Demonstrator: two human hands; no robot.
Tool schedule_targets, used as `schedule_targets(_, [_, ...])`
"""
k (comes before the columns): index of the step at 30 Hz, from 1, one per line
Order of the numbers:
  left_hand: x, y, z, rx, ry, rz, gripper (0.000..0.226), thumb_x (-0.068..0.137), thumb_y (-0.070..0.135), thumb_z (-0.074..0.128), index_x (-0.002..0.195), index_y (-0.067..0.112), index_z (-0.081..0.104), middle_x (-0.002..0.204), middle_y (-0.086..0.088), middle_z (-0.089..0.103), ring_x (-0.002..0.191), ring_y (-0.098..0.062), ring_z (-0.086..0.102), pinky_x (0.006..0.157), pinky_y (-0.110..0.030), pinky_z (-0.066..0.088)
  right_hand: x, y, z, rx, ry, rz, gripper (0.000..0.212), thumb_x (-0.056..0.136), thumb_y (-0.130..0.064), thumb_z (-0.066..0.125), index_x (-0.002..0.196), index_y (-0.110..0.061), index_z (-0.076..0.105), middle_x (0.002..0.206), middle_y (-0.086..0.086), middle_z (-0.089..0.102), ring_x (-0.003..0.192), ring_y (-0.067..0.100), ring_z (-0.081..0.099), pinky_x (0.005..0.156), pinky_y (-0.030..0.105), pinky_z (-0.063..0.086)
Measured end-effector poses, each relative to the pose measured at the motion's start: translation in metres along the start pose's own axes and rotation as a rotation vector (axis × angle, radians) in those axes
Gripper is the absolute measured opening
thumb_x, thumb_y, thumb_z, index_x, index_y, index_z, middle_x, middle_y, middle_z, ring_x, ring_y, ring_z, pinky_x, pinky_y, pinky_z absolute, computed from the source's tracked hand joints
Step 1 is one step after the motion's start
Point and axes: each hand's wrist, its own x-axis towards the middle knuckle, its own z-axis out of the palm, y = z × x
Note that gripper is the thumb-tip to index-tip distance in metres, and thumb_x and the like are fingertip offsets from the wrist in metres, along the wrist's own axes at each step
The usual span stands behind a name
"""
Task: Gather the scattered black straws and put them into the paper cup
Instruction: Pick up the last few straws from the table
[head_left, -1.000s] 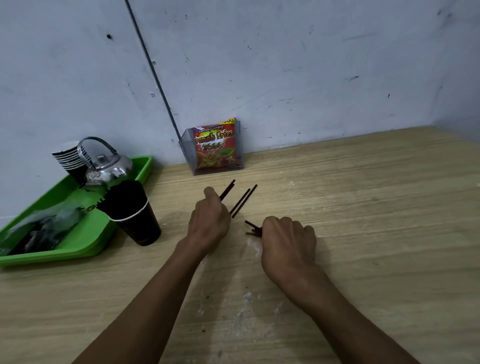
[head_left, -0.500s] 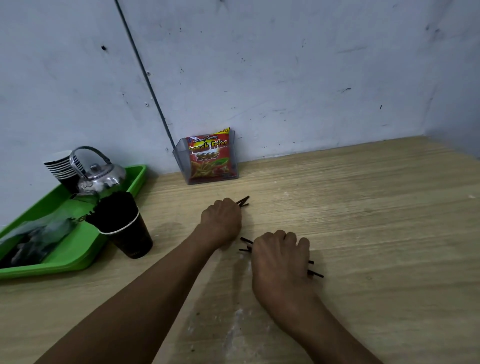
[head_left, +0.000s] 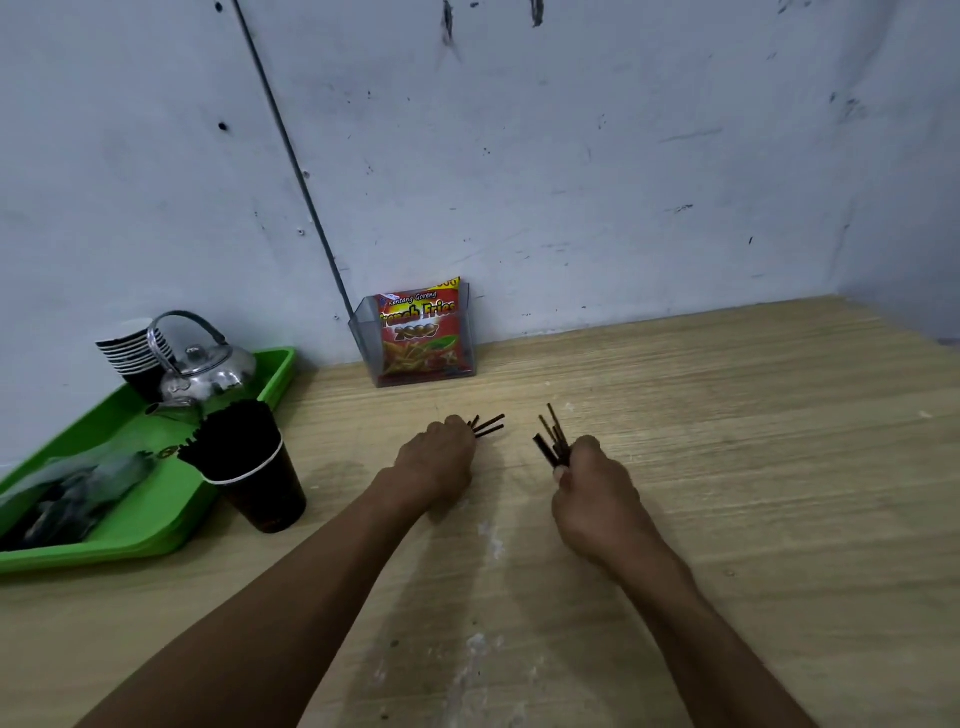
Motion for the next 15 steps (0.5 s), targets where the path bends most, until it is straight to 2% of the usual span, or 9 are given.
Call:
schedule_targets(2, [0.000, 0.001, 0.003, 0.004, 0.017, -0.023, 0.033, 0.095, 0.009, 0.045, 0.126, -0.001, 0.043, 0.126, -0.021, 0.052, 0.115, -0.036, 0.055, 0.089, -0.040, 0.046, 0.009, 0.006, 0.002, 0.278, -0.022, 0.037, 0.013, 0.099, -0.017, 0.043, 0.106, -0.011, 0.052, 0.095, 0.008, 0.058, 0.076, 0.019, 0.055, 0.064, 0.032, 0.042])
schedule_targets(4, [-0.002, 0.003, 0.006, -0.009, 0.035, -0.075, 0.033, 0.097, 0.012, 0.043, 0.127, -0.001, 0.044, 0.125, -0.020, 0.052, 0.115, -0.035, 0.055, 0.088, -0.040, 0.046, 0.012, 0.007, 0.000, 0.663, -0.086, 0.142, 0.017, 0.102, -0.014, 0.039, 0.098, -0.014, 0.055, 0.075, 0.005, 0.053, 0.054, 0.012, 0.045, 0.046, 0.026, 0.035])
schedule_targets(6, [-0.005, 0.005, 0.009, -0.023, 0.058, -0.114, 0.032, 0.098, 0.015, 0.040, 0.126, 0.000, 0.045, 0.125, -0.019, 0.051, 0.114, -0.034, 0.054, 0.089, -0.040, 0.045, 0.011, 0.005, -0.004, 0.928, -0.165, 0.254, 0.020, 0.103, -0.010, 0.036, 0.098, -0.010, 0.055, 0.064, 0.002, 0.046, 0.045, 0.010, 0.038, 0.038, 0.022, 0.028])
schedule_targets(10, [-0.009, 0.006, 0.009, -0.192, 0.125, -0.143, 0.027, 0.100, 0.020, 0.036, 0.118, 0.003, 0.046, 0.118, -0.019, 0.056, 0.107, -0.034, 0.055, 0.084, -0.041, 0.045, 0.011, 0.002, -0.003, 1.183, -0.249, 0.384, 0.018, 0.099, -0.007, 0.033, 0.094, -0.011, 0.050, 0.056, 0.001, 0.041, 0.040, 0.011, 0.033, 0.039, 0.022, 0.023])
schedule_targets(13, [-0.014, 0.003, 0.004, -0.514, 0.130, -0.110, 0.024, 0.101, 0.019, 0.034, 0.116, 0.002, 0.043, 0.111, -0.020, 0.059, 0.096, -0.034, 0.058, 0.073, -0.039, 0.044, 0.012, 0.003, 0.001, 1.299, -0.258, 0.440, 0.015, 0.096, -0.012, 0.036, 0.087, -0.013, 0.048, 0.051, -0.002, 0.037, 0.036, 0.009, 0.027, 0.036, 0.018, 0.019])
schedule_targets(15, [-0.021, 0.006, 0.003, -0.766, 0.141, -0.040, 0.019, 0.102, 0.016, 0.036, 0.113, 0.005, 0.047, 0.105, -0.017, 0.059, 0.085, -0.023, 0.055, 0.067, -0.034, 0.041, 0.013, 0.005, 0.003, 1.333, -0.264, 0.432, 0.019, 0.097, -0.021, 0.039, 0.081, -0.015, 0.047, 0.049, -0.004, 0.034, 0.035, 0.008, 0.025, 0.035, 0.016, 0.018])
